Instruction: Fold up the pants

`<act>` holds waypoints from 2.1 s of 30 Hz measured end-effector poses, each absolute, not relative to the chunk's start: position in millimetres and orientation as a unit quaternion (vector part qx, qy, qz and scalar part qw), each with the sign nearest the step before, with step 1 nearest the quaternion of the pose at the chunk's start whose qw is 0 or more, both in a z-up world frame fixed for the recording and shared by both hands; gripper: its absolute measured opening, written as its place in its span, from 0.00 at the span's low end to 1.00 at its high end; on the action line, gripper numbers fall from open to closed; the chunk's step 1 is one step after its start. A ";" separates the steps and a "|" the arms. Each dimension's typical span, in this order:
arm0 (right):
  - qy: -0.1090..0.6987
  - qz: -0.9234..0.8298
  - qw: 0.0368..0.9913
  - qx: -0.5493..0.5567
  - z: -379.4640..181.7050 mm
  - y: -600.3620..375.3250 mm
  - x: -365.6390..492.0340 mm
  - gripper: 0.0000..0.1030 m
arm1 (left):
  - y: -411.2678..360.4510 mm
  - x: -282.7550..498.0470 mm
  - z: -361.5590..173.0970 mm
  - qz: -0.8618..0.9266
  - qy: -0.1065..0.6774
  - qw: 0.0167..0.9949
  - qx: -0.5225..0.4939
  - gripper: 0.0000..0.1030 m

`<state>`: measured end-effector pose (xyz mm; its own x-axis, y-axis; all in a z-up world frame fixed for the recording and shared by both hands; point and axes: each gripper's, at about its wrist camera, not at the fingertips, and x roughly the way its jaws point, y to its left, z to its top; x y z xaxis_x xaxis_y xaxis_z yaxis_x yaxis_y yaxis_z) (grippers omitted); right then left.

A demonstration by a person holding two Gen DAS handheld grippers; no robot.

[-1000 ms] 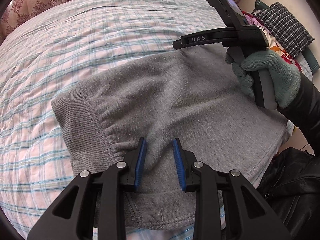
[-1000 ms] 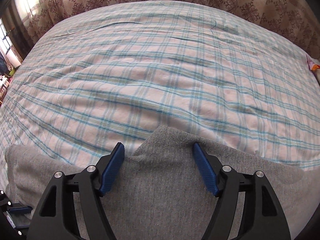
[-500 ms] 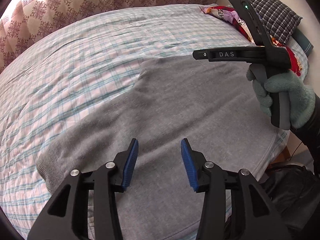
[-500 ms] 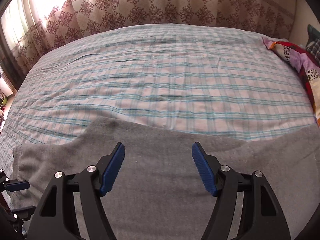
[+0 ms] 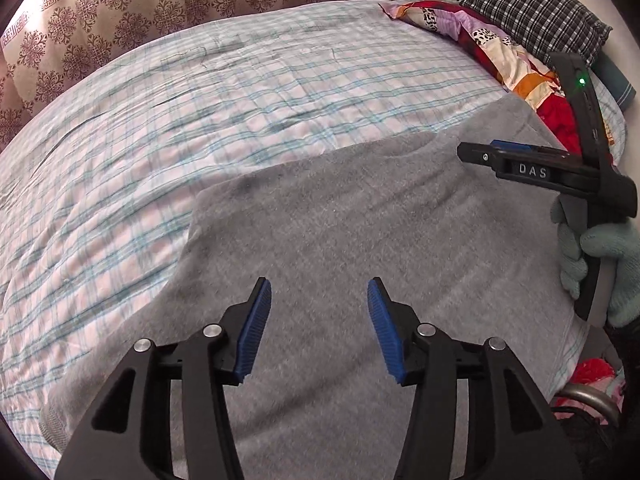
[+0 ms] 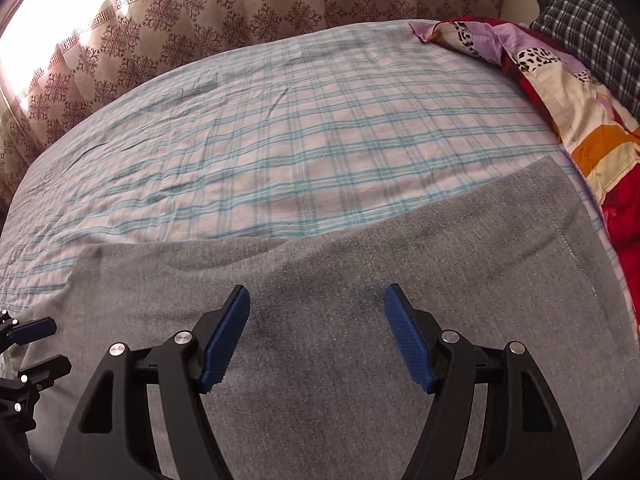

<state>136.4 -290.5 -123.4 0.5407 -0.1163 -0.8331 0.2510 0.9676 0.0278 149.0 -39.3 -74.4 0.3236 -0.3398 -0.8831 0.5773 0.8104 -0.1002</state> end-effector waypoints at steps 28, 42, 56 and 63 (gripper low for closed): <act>0.376 -0.256 0.878 0.150 -64.8 -441.1 -42.6 0.68 | -185.6 122.4 -79.5 -0.347 0.486 0.771 0.222 0.61; 0.338 -0.196 0.866 0.312 -106.8 -489.3 -82.7 0.56 | -269.5 99.3 -57.9 -0.399 0.490 0.747 0.206 0.62; 0.325 -0.173 0.859 0.355 -114.9 -495.9 -82.0 0.30 | -305.2 116.0 -59.5 -0.407 0.532 0.727 0.150 0.62; 0.318 -0.169 0.888 0.284 -90.1 -473.2 -76.4 0.23 | -334.1 127.5 -49.2 -0.427 0.552 0.708 0.110 0.70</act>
